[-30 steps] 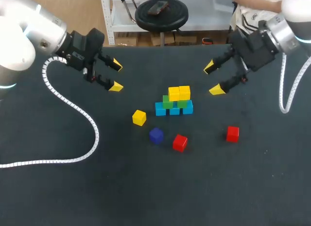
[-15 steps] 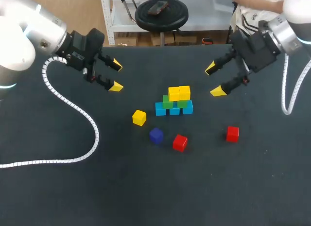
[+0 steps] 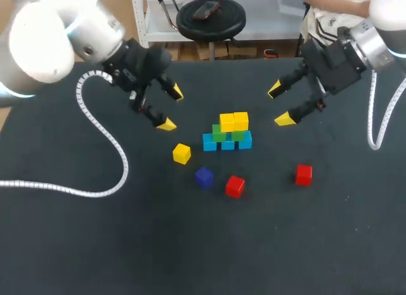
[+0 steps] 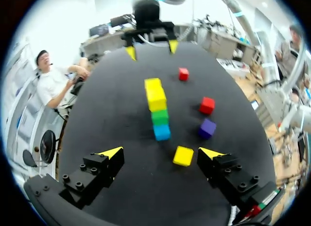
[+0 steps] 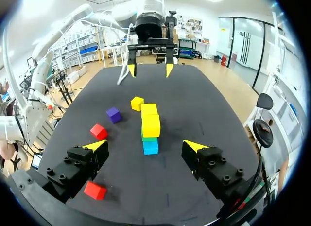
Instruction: Place the blue cubes, place green cubes on the blue cubes, place the yellow cubes on the green cubes, then place the red cubes on the yellow cubes, and place purple cube on the red cubes.
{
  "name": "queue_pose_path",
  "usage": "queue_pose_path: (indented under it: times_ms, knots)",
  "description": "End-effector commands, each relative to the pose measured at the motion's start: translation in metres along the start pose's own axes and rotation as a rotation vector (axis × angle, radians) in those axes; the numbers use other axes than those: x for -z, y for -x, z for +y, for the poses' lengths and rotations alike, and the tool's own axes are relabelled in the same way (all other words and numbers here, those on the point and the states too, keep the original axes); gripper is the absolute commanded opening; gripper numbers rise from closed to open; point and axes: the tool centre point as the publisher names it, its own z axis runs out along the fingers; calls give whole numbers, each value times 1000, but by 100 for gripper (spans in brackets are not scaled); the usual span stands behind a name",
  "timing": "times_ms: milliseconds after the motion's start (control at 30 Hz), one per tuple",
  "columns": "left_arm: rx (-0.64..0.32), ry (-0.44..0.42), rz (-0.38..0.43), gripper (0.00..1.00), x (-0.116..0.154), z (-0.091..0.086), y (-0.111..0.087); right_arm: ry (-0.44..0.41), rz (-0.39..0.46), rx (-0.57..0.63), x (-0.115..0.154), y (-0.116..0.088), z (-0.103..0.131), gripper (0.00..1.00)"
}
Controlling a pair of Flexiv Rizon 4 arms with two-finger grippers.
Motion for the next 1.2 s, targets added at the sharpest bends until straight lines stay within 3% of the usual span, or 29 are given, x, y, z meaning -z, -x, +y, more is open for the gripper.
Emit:
queue_pose_path:
  times_ms: [33, 200, 367, 733, 933, 1200]
  knots:
    - [-107, -198, 230, 100, -1, -5, -11, -2, -1, 1, 0, 0, 1, 100]
    - [-32, -217, 221, 100, -7, -25, -36, -2, -1, 1, 0, 0, 1, 100]
    - [-30, -190, 194, 100, -16, -34, -42, -2, -1, 1, 0, 0, 1, 100]
    - [-71, -141, 159, 100, -41, -21, -43, -2, -1, 1, 0, 0, 1, 100]
    - [-21, -132, 206, 100, -53, -21, -47, -2, -1, 1, 0, 0, 1, 100]
    - [-1, -121, 189, 100, -64, -20, -46, -2, -1, 1, 0, 0, 1, 100]
